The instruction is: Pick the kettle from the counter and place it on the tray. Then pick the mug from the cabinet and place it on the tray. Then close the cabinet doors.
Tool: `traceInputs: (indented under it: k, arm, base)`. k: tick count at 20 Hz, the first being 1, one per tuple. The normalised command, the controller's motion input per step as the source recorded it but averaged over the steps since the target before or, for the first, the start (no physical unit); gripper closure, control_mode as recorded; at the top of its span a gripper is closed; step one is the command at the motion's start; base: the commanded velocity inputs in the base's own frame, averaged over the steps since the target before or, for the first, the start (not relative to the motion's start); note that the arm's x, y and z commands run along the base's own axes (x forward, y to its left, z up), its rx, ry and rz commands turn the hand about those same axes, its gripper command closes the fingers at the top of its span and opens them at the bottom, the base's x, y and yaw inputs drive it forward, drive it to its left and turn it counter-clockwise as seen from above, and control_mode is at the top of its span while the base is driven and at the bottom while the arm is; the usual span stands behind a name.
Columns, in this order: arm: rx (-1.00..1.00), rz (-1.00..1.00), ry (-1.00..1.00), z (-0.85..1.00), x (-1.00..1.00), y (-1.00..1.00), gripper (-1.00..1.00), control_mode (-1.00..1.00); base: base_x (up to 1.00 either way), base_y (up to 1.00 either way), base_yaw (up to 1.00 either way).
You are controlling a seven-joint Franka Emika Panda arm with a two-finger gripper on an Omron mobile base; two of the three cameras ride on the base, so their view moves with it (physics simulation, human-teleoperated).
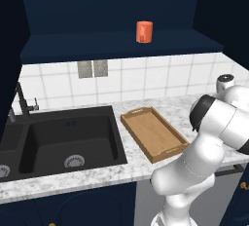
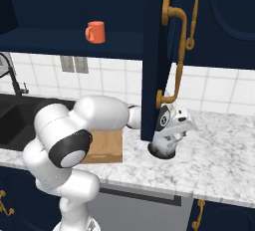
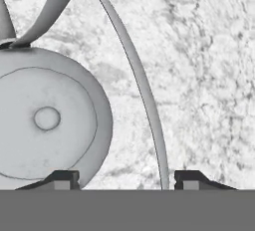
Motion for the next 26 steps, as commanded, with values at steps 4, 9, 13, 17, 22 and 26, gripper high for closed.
traceInputs:
  k: [4, 9, 13, 17, 22, 26]
  arm:
    - [0.0, 0.02, -0.02, -0.12, 0.0, 0.0, 1.0, -1.0]
    - [0.0, 0.05, -0.13, -0.17, -0.17, 0.17, 1.0, -1.0]
    - [0.0, 0.01, -0.21, -0.04, -0.41, 0.41, 1.0, -1.0]
    - [0.0, -0.06, -0.03, 0.0, -0.4, 0.57, 1.0, -1.0]
    - [0.0, -0.19, 0.03, 0.2, -0.33, 0.32, 1.0, -1.0]
    - [0.0, -0.27, 0.04, 0.42, -0.21, 0.24, 1.0, -1.0]
  base:
    - [0.0, 0.0, 0.0]
    - [0.0, 0.0, 0.0]
    - [0.0, 0.0, 0.0]
    - [0.0, 0.0, 0.0]
    - [0.0, 0.0, 0.0]
    - [0.0, 0.0, 0.0]
